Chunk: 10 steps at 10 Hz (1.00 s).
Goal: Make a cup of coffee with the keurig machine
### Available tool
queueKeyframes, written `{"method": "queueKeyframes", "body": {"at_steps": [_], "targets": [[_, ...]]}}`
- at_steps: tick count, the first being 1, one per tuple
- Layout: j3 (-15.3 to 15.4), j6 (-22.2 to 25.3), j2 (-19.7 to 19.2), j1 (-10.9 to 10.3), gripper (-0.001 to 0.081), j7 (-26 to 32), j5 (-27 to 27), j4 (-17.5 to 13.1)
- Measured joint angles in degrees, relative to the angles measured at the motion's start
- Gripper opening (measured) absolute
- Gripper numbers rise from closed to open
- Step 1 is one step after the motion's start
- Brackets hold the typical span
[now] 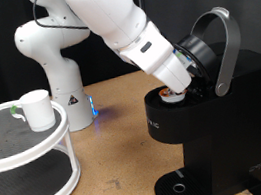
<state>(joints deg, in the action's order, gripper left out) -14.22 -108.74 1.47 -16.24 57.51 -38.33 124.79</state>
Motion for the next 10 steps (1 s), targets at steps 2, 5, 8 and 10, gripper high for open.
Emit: {"method": "queueKeyframes", "body": {"at_steps": [2, 5, 8, 10], "targets": [[0.0, 0.0, 0.34, 0.0, 0.08, 0.0, 0.0, 0.07], [0.0, -0.09, 0.37, 0.0, 0.08, -0.16, 0.0, 0.09], [0.14, -4.33, 0.36, -0.01, 0.08, -1.27, -0.6, 0.52], [0.21, -5.61, 0.18, -0.01, 0.08, -1.65, -0.8, 0.68]]}}
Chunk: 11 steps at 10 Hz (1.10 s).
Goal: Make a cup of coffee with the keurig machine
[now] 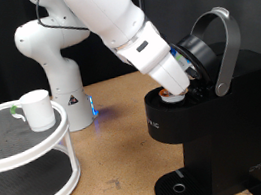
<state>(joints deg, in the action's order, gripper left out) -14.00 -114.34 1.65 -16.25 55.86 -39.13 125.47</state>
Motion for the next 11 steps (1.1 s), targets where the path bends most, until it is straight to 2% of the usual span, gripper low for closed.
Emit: {"method": "queueKeyframes", "body": {"at_steps": [11], "targets": [[0.07, -0.52, -1.13, 0.0, 0.08, -0.97, 1.25, 0.17]]}}
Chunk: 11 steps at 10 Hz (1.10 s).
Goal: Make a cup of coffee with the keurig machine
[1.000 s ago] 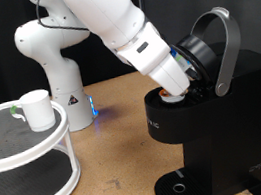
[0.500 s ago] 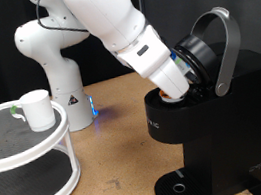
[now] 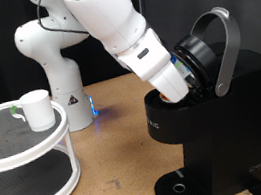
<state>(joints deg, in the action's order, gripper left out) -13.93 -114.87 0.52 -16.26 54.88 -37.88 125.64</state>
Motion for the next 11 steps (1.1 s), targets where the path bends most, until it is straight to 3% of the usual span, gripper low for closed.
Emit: {"method": "queueKeyframes", "body": {"at_steps": [4, 8, 11], "targets": [[0.08, 0.0, 0.0, 0.01, 0.08, -0.14, -0.11, -0.05], [-0.7, -1.47, 0.58, 0.46, 0.08, 2.97, -5.68, 0.09], [-0.97, -0.89, 1.14, 0.77, 0.08, 3.68, -5.14, 0.27]]}}
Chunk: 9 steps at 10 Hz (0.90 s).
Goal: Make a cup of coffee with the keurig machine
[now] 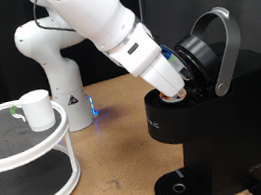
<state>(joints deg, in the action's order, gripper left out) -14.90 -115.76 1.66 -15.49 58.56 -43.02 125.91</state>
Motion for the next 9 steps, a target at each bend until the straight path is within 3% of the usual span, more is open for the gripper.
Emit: {"method": "queueKeyframes", "body": {"at_steps": [5, 9], "targets": [[-2.43, 6.0, 3.58, 1.61, 0.08, 2.39, -2.42, -1.27], [-3.73, 11.42, 6.94, 2.09, 0.08, 2.56, -4.16, -5.43]]}}
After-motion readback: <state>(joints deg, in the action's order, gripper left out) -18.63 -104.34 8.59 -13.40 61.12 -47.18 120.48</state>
